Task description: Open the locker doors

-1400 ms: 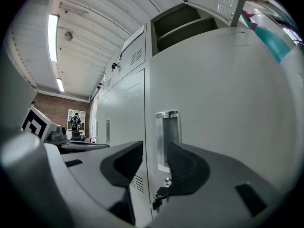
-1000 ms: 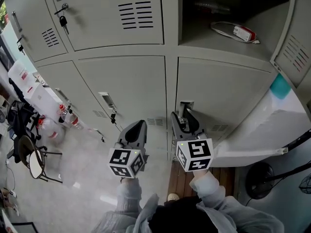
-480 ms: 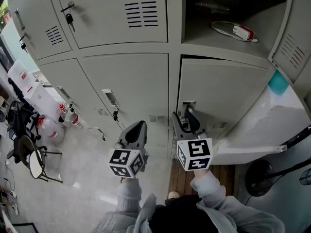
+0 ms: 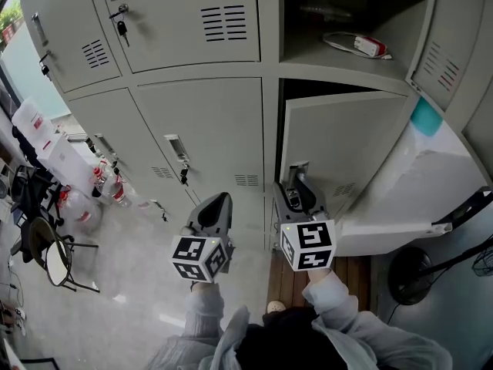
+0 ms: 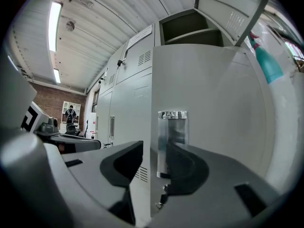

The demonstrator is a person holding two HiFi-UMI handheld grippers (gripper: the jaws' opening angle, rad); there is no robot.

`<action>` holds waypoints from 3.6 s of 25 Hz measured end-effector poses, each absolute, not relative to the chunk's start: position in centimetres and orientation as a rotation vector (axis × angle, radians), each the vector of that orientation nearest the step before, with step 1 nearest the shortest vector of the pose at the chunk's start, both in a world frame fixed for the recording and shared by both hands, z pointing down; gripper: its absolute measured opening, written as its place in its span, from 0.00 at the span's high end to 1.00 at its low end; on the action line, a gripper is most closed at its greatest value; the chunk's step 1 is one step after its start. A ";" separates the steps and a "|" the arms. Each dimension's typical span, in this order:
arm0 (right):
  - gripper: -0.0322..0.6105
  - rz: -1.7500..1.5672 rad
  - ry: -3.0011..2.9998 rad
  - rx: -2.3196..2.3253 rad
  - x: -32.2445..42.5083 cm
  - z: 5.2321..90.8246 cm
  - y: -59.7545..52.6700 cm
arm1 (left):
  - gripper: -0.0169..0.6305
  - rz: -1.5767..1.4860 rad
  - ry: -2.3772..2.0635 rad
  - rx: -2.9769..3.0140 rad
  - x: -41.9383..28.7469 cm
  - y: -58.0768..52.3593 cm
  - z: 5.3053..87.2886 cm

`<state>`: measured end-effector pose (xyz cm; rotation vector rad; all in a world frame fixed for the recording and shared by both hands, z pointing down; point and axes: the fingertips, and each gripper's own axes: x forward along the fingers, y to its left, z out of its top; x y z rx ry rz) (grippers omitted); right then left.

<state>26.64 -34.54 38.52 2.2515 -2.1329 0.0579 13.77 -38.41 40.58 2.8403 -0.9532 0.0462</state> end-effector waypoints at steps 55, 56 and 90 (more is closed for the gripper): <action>0.76 0.077 -1.962 2.387 29.0 38.9 -18.2 | 0.96 0.094 -0.745 2.891 11.9 -23.9 40.7; 0.76 0.076 -1.950 2.394 29.1 38.9 -17.9 | 0.96 0.094 -0.738 2.891 11.9 -23.6 40.7; 0.85 0.132 -1.609 2.748 37.6 39.4 -6.5 | 0.96 0.130 -0.555 2.913 14.2 -19.9 41.7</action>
